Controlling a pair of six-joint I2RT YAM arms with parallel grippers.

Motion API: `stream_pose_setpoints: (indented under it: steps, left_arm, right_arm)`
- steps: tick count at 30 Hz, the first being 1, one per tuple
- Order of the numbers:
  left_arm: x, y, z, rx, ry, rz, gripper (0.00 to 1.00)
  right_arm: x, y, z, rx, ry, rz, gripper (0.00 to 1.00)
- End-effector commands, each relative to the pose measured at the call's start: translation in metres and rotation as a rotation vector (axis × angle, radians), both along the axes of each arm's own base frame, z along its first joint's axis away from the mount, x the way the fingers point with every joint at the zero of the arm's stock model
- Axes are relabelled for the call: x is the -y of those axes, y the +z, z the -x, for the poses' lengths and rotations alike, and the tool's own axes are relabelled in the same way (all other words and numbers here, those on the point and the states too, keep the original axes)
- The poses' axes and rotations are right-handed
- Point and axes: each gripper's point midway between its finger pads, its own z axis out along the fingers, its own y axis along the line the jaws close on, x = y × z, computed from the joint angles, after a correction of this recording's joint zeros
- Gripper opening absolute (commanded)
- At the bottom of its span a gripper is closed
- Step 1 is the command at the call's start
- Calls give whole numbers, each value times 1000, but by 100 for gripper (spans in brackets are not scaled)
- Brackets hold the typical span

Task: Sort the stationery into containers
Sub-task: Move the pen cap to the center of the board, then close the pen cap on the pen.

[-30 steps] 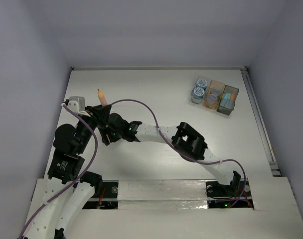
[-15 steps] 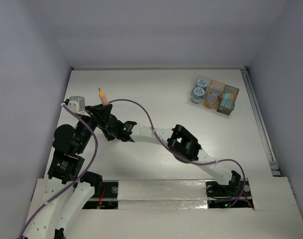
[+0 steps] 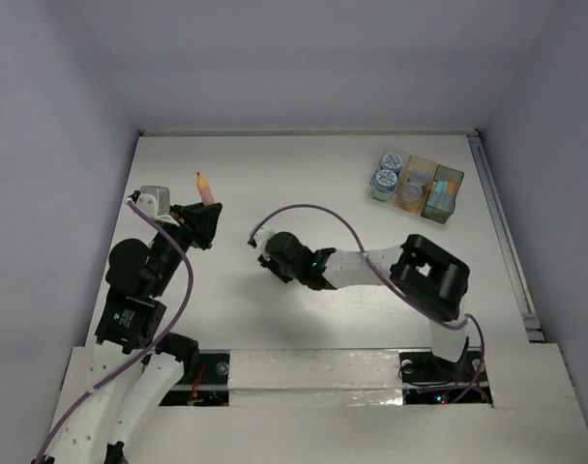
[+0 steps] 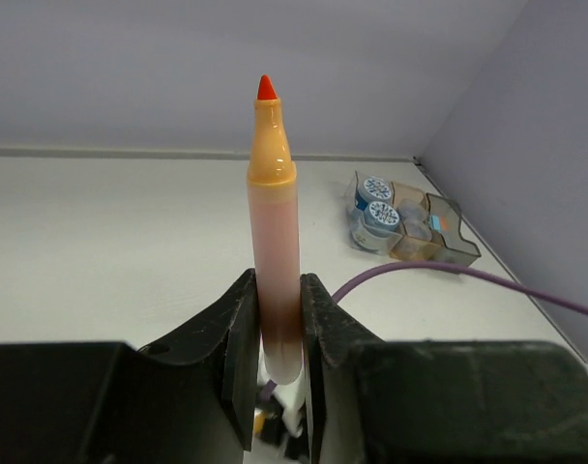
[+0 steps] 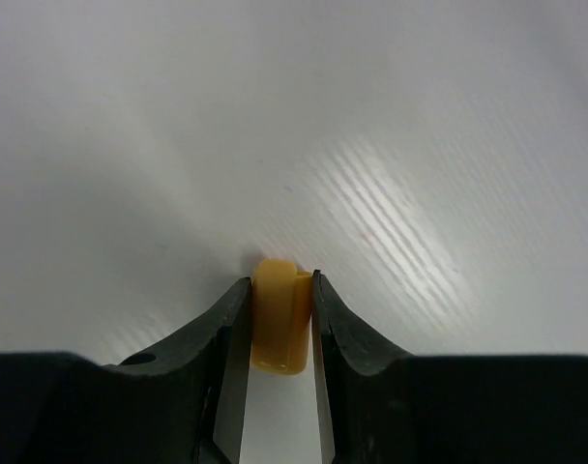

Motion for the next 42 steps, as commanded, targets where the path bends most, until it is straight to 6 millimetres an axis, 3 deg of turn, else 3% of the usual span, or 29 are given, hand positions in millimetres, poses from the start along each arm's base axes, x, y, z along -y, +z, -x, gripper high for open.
stream_pose_setpoints:
  steps: [1,4,7,12,16,20,24,26,32,42]
  left_arm:
    - [5,8,-2,39,-26,15,0]
    - [6,5,-3,29,-26,10,0]
    - [6,3,-3,22,-26,8,0]
    - [6,0,-3,18,-25,2,0]
    - [8,-1,-2,17,-36,0,0]
    - [8,-1,-2,15,-36,-1,0]
    - [9,-2,-2,13,-40,-2,0]
    - [9,-2,-2,13,-39,-2,0]
    - [8,-5,-2,7,-37,-5,0]
    - [9,-6,-2,6,-43,-6,0]
  right_arm:
    - [28,0,-16,25,42,-1,27]
    - [43,-8,-19,10,35,39,33]
    - [53,-7,-24,9,10,34,54]
    - [56,21,-25,24,-26,-46,79]
    - [57,53,-17,3,-72,-155,82]
    - [39,77,14,-158,-68,-379,77]
    - [21,69,42,-358,-44,-471,74]
    - [16,64,45,-392,-39,-478,74]
    - [12,39,36,-438,-120,-433,75]
    - [31,14,15,-432,-292,-368,76]
